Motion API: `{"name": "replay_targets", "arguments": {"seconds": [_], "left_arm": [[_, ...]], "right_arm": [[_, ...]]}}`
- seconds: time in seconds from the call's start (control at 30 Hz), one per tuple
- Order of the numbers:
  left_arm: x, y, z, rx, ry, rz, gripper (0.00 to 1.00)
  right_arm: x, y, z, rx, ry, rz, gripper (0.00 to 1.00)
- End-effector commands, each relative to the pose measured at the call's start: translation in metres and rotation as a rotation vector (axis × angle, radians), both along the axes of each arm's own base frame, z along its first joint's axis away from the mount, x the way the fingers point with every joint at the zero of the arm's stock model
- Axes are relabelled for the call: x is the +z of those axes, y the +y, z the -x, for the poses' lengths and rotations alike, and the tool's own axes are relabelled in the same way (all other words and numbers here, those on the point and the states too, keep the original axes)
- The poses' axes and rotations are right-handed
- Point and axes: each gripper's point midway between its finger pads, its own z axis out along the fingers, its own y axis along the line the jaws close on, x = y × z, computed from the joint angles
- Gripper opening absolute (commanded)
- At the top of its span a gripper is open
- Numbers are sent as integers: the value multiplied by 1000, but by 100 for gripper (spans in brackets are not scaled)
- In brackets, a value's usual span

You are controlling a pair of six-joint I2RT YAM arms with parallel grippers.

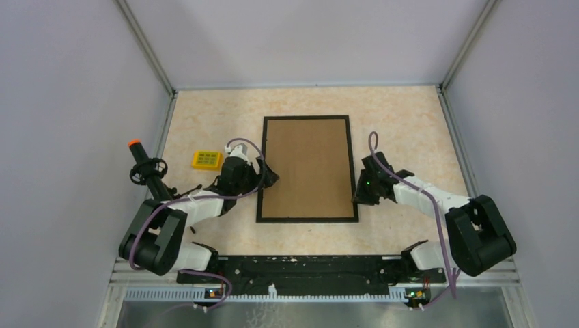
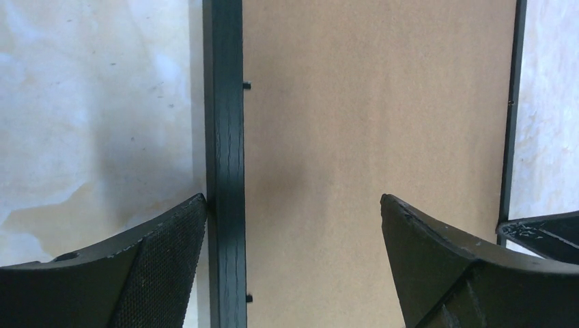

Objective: Put the photo into the frame
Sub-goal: Install the photo frame at the center of the board.

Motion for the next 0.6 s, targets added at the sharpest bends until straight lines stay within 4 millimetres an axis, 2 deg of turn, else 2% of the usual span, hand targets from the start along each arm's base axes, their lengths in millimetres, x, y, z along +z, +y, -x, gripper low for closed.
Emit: {"name": "replay_targets", "arguments": {"seconds": [0.0, 0.17, 0.23, 0.33, 0.43, 0.5, 0.57], "left_arm": [[-13, -23, 46, -69, 132, 143, 98], [-12, -22, 49, -81, 115, 141, 99], [-12, -21, 48, -80, 115, 133, 99], [-7, -18, 44, -72, 94, 112, 99], [4, -15, 36, -69, 63, 77, 98], [10, -14, 27, -69, 38, 48, 98], [15, -13, 17, -65, 24, 20, 99]], "right_arm": [[-29, 20, 13, -79, 49, 30, 24], [-40, 24, 13, -29, 84, 145, 26], [-33, 32, 7, 16, 86, 147, 26], [12, 40, -18, 108, -31, 124, 32], [59, 31, -50, 141, -130, 79, 49], [72, 16, -70, 147, -143, 20, 50], [73, 3, -87, 149, -135, -41, 49]]}}
